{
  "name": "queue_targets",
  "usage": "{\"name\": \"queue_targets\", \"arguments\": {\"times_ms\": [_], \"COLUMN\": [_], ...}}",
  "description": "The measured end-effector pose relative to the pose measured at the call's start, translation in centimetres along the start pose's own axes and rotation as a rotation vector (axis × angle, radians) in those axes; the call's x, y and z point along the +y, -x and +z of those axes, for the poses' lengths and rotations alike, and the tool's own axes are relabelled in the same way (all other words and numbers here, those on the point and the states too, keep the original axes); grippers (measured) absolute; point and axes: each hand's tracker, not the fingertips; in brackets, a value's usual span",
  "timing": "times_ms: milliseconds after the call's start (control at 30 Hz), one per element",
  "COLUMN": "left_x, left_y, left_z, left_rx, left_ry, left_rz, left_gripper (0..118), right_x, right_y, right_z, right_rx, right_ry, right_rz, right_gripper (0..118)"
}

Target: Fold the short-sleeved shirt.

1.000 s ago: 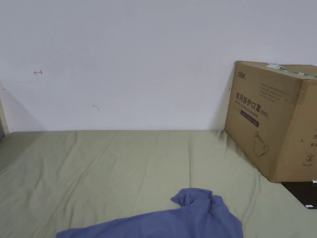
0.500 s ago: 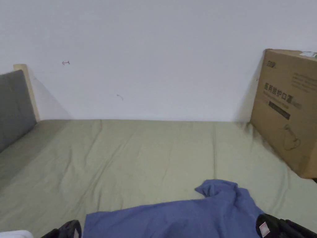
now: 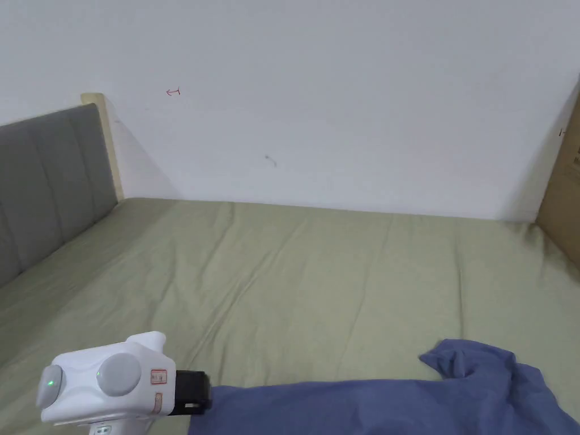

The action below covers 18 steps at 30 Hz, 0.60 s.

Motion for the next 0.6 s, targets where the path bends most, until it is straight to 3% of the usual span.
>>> {"name": "queue_targets", "arguments": {"times_ms": [67, 300, 400, 467, 533, 567, 600], "left_x": [0.7, 0.4, -0.9, -1.4, -1.9, -2.2, -2.5], "left_y": [-0.1, -1.9, -3.6, -3.9, -4.9, -5.6, -6.2], "left_z": [-1.7, -9.3, -9.6, -8.4, -6.8, -6.0, -5.5], "left_rx": [-0.061, 0.079, 0.127, 0.118, 0.127, 0.099, 0.097], "left_ry": [-0.054, 0.122, 0.051, 0.029, -0.025, -0.049, -0.057], "left_rz": [0.016, -0.12, -0.233, -0.226, -0.24, -0.255, -0.272], "left_gripper": [111, 115, 112, 96, 91, 71, 36], "right_x": [-0.3, -1.1, -1.4, -1.6, -1.4, -1.5, -1.4], "right_y": [-0.7, -3.0, -3.7, -3.9, -3.7, -3.9, -4.1], "right_z": [-1.0, -3.8, -4.3, -4.6, -4.6, -4.6, -4.7], "right_rx": [-0.011, -0.038, -0.045, -0.054, -0.057, -0.052, -0.044], "right_ry": [0.032, 0.109, 0.12, 0.129, 0.136, 0.137, 0.136], "right_rz": [0.001, -0.068, -0.093, -0.098, -0.109, -0.12, -0.133], "right_gripper": [0, 0, 0, 0, 0, 0, 0]}}
